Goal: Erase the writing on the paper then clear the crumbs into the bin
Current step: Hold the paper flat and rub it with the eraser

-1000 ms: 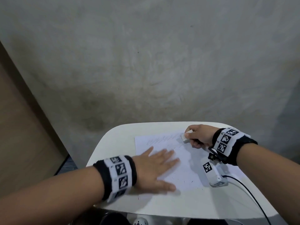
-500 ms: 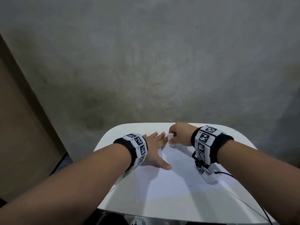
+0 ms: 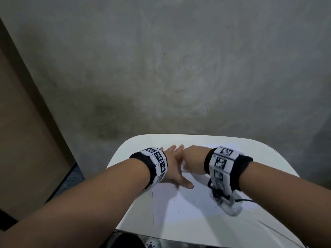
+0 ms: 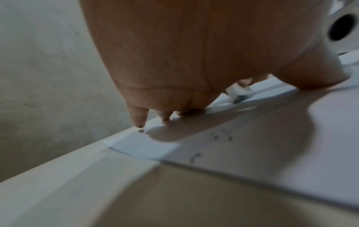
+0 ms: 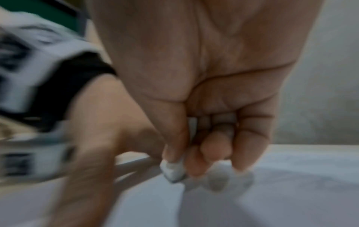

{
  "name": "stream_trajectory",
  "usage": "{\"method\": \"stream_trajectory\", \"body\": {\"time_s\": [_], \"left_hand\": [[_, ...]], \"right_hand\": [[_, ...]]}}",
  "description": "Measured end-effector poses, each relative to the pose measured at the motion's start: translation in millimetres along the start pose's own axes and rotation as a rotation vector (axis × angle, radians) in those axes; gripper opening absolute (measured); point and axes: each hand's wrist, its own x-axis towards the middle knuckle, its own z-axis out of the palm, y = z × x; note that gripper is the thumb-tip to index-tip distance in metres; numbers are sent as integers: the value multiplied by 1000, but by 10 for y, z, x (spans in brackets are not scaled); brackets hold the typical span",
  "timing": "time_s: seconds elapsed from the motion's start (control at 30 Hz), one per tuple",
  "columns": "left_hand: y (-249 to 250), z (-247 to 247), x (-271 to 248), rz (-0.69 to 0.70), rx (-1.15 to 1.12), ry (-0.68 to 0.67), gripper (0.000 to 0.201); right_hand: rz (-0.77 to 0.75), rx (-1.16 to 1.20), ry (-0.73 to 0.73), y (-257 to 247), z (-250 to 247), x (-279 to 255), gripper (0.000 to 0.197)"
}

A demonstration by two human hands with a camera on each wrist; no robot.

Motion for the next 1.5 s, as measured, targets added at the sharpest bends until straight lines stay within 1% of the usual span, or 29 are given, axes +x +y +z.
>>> {"method": "stream_trajectory", "body": {"time_s": [0.07, 0.1, 0.17, 0.23, 0.3, 0.37, 0.4, 0.43, 0.5, 0.53, 0.57, 0.63, 0.7, 0.77, 0.8, 0.83, 0.87, 0.9, 0.97, 1.0, 1.03, 1.1, 1.13, 1.17, 1.27, 1.33, 1.4, 1.43, 1.5], "left_hand": [[3, 28, 8, -6, 1, 26, 120], [9, 23, 8, -13, 5, 34, 123], [25, 5, -28, -36, 3, 16, 118], [34, -20, -46, -40, 6, -6, 108], [30, -6, -23, -23, 38, -2, 115], [27, -2, -6, -27, 38, 11, 122], [32, -10, -24, -36, 36, 4, 121], [34, -16, -37, -43, 40, -16, 115], [52, -40, -70, -42, 57, -43, 103], [50, -38, -62, -35, 68, -36, 105], [51, -28, -53, -34, 74, -28, 111], [50, -24, -24, -46, 68, -20, 119], [58, -44, -51, -55, 71, -44, 111], [65, -57, -74, -43, 69, -43, 99], [63, -53, -69, -35, 65, -25, 102], [60, -41, -55, -32, 67, -14, 110], [51, -36, -34, -39, 73, -16, 117], [46, -29, -15, -48, 76, -24, 120], [36, -32, -11, -67, 67, -44, 117], [35, -33, -21, -67, 58, -49, 113], [33, -33, -25, -58, 56, -40, 113], [28, -22, -29, -36, 70, -11, 119], [29, -23, -25, -35, 76, -5, 121], [31, -17, -21, -39, 75, -9, 122], [43, -31, -33, -43, 60, -28, 114], [29, -30, -37, -36, 56, -10, 117], [22, -25, -35, -35, 67, -4, 121], [26, -17, -32, -36, 63, -7, 122], [36, -14, -25, -30, 42, -2, 121]], "right_hand": [[82, -45, 3, 88, -78, 62, 31], [100, -79, 11, 106, -93, 91, 30], [51, -97, -14, 40, -50, 116, 30], [-4, -27, -5, -3, 15, 100, 31], [47, 12, 12, 69, -17, 99, 31], [102, -47, 32, 126, -67, 120, 31], [89, -69, 28, 93, -64, 122, 31], [55, -75, 18, 38, -50, 106, 31], [-3, -15, 0, -15, -3, 72, 32], [9, 25, -6, 10, -18, 67, 31], [50, 34, 2, 60, -49, 83, 29], [125, -5, 37, 118, -92, 131, 28], [83, -21, 11, 33, -52, 163, 27], [49, 15, -27, -9, -15, 161, 19], [66, 46, -30, 20, -27, 154, 11], [103, 49, -15, 68, -57, 163, 7], [131, 26, 7, 98, -92, 166, 7], [137, -5, 19, 105, -84, 188, 11], [87, -37, 5, 37, -49, 190, 24], [59, -32, -5, 22, -22, 189, 26], [58, -17, -11, 49, -15, 182, 24], [120, -2, 9, 163, -65, 171, 19], [148, -17, 38, 199, -88, 173, 21], [145, -39, 52, 199, -80, 169, 24], [24, -30, 16, 106, -5, 115, 29], [58, -5, 7, 202, -16, 106, 29], [129, -63, 44, 298, -49, 138, 25], [132, -98, 49, 279, -31, 156, 24], [74, -130, 16, 175, 19, 146, 25]]}}
